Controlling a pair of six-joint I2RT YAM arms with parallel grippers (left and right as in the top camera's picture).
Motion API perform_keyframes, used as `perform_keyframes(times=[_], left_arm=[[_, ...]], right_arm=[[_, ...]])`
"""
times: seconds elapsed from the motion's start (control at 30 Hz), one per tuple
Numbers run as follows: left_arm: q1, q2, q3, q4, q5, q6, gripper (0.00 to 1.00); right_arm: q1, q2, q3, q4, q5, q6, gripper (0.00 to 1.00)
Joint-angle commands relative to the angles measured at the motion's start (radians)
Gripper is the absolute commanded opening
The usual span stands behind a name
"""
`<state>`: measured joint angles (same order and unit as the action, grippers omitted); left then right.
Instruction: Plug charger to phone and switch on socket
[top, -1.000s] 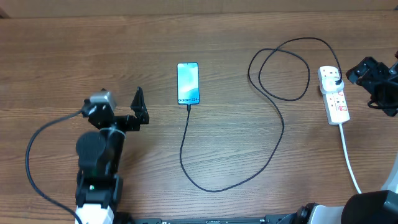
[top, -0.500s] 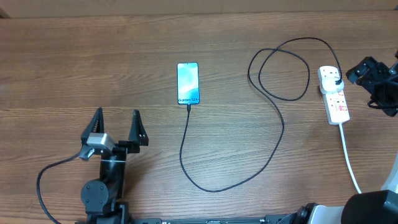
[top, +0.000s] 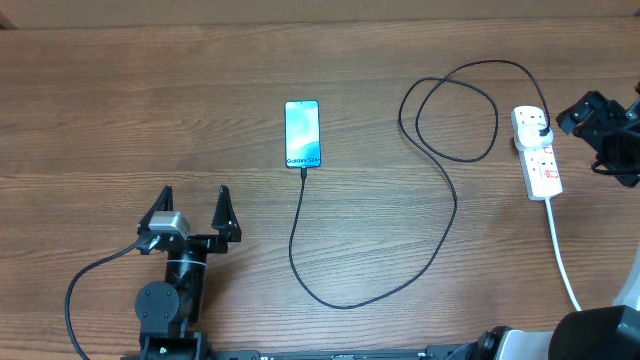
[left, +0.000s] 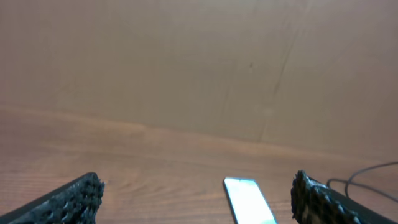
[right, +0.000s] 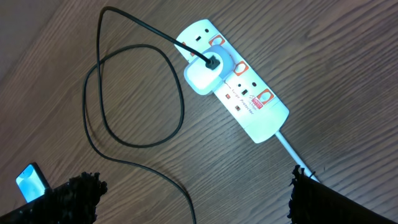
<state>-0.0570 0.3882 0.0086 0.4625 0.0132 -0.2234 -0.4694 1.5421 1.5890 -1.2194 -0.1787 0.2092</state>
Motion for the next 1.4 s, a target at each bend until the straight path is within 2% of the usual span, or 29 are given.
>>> perform_keyframes(times=[0.0,0.23,0.6,0.9,1.37], left_arm=[[0.005,-0.071,-0.004,-0.067,-0.024,0.046,1.00],[0.005,-0.194,-0.004,-0.286,-0.025,0.071,1.00],[0.005,-0.317,-0.004,-0.537,-0.047,0.090,1.00],[0.018,-0.340,-0.004,-0.539,-0.046,0.120,1.00],[0.019,-0.386,-0.004,-0.544,0.003,0.323,1.00]], right_arm=[[0.003,-0.006,-0.004,0.003,0.002,0.004,1.00],[0.003,-0.006,-0.004,0.003,0.002,0.004,1.00],[0.003,-0.006,-0.004,0.003,0.002,0.004,1.00],[0.003,-0.006,-0.004,0.003,0.002,0.004,1.00],[0.003,-0.006,-0.004,0.003,0.002,0.004,1.00]])
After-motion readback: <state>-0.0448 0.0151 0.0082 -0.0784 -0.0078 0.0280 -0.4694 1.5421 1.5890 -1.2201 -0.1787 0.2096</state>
